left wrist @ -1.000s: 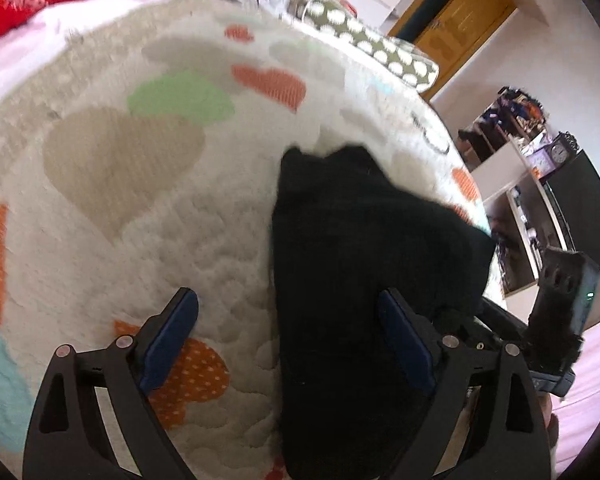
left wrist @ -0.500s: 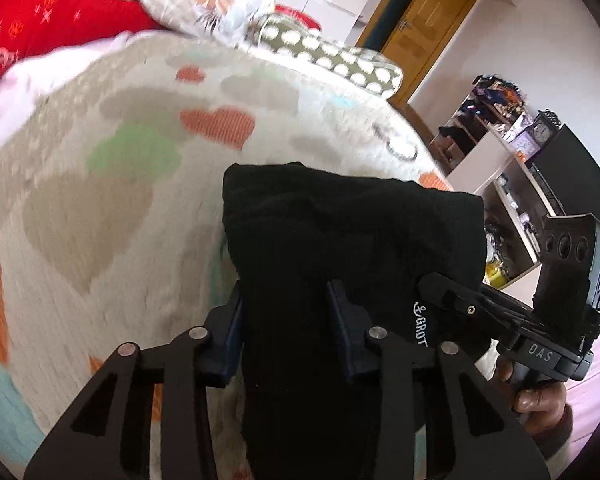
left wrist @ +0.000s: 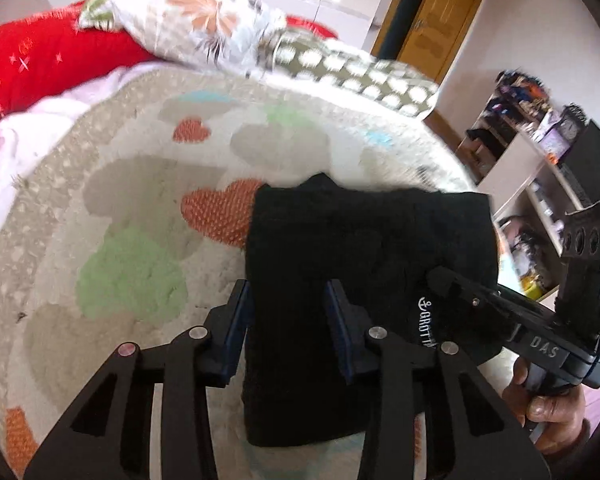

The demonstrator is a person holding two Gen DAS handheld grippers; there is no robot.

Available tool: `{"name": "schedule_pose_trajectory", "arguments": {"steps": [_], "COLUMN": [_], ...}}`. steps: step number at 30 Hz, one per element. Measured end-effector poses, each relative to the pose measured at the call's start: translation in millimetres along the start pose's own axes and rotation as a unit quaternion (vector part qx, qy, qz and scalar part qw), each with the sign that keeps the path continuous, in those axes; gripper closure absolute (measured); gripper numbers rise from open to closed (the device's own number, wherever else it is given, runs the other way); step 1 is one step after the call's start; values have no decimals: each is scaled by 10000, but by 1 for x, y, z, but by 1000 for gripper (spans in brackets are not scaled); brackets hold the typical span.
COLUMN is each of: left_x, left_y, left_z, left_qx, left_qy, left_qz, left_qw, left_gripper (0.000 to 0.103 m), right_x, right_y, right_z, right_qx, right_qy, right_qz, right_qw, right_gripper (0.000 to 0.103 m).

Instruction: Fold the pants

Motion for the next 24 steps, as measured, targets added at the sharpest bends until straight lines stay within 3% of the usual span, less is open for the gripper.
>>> {"name": "schedule_pose_trajectory", "arguments": {"steps": [2, 4, 9, 12, 17, 21, 24], "left_x": [10, 12, 6, 4, 11, 20, 20], "left_y": [21, 20, -8, -17, -11, 6, 10], "left_z": [-7, -11, -10, -1, 15, 19, 18], "left_qx": [-70, -142, -396, -496, -660, -732, -758], "left_qy": [-91, -150, 43, 216, 519, 605, 585], "left_qz": [-306, -225, 27, 190, 211, 80, 135], "left_qw": [9995, 9995, 9992, 9984, 9962, 9954, 9953], "left_gripper": [56, 45, 44, 40, 38, 37, 32], "right_x": [10, 12, -10, -25, -35, -23, -13], "right_y": [11, 8, -32, -43, -17, 10, 14], "right_z": [19, 23, 8, -8, -24, -2, 7], "right_qx": [265, 202, 646, 547, 688, 1123, 1079], "right_qy": [107, 171, -441, -711, -1186, -1157, -1071], "right_qz": [-163, -167, 234, 409, 228, -169, -145], "right_qw": [9995, 9995, 9967, 9951, 9903, 9868, 9883], "right_gripper": [60, 53, 52, 53, 59, 65, 64]}}
Point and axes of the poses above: each gripper's, at about its wrist camera, not at the fingertips, and y roughly the way its jaws point, z to its right, x to its underside, the point moved 9 cm from there along y, roughly the way its jaws point, and after that the axes turned 2 degrees about z, right-handed, at the moved point
